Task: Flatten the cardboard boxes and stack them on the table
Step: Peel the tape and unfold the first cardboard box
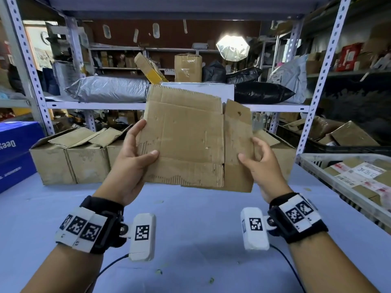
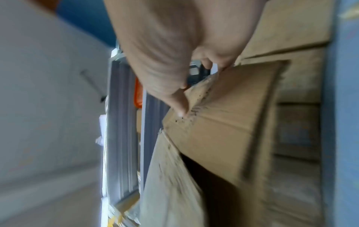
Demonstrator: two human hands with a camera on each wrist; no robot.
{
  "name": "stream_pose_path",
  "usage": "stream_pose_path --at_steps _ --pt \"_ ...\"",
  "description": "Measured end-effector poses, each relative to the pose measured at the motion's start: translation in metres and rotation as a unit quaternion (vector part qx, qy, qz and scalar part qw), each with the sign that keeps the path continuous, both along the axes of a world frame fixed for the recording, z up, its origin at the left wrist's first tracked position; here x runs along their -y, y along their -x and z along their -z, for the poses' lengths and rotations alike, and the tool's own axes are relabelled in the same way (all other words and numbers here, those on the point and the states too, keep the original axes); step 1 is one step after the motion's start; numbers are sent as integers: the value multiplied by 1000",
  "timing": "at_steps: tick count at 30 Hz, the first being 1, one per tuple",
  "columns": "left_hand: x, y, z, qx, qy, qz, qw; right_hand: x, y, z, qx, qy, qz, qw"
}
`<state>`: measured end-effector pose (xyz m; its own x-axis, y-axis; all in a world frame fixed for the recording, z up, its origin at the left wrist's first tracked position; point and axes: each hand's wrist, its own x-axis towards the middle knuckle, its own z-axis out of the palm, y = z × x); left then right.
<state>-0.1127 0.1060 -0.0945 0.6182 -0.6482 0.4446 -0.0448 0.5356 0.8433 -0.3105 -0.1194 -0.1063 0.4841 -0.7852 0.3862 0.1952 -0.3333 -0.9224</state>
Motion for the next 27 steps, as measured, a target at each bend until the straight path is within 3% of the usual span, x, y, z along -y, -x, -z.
stream_pose_path --at_steps 2,4,8,10,14,19,21,22,24,27 --pt "-7 -7 -1 23 -30 6 999 6 3 3 24 -66 -46 996" --pt "-12 -15 -2 45 -100 -16 994 11 4 8 -1 -70 -55 996" --pt "-21 -28 7 80 -294 -38 952 18 5 20 -155 -19 -77 985" --pt "-25 -33 16 124 -415 -8 901 21 7 28 -259 30 -83 962" --pt "-26 -38 36 271 -626 83 726 18 12 35 -416 85 -124 897" --pt "-12 -40 40 429 -696 66 573 9 6 27 -641 205 -136 727" --pt "-2 -35 36 497 -697 51 514 6 1 25 -677 223 -141 687" --pt "3 -33 36 526 -688 44 498 4 -2 24 -686 232 -143 675" --pt "12 -30 38 556 -667 45 493 3 -7 24 -695 250 -143 658" --pt "21 -25 45 548 -680 66 483 3 -11 27 -696 256 -142 655"
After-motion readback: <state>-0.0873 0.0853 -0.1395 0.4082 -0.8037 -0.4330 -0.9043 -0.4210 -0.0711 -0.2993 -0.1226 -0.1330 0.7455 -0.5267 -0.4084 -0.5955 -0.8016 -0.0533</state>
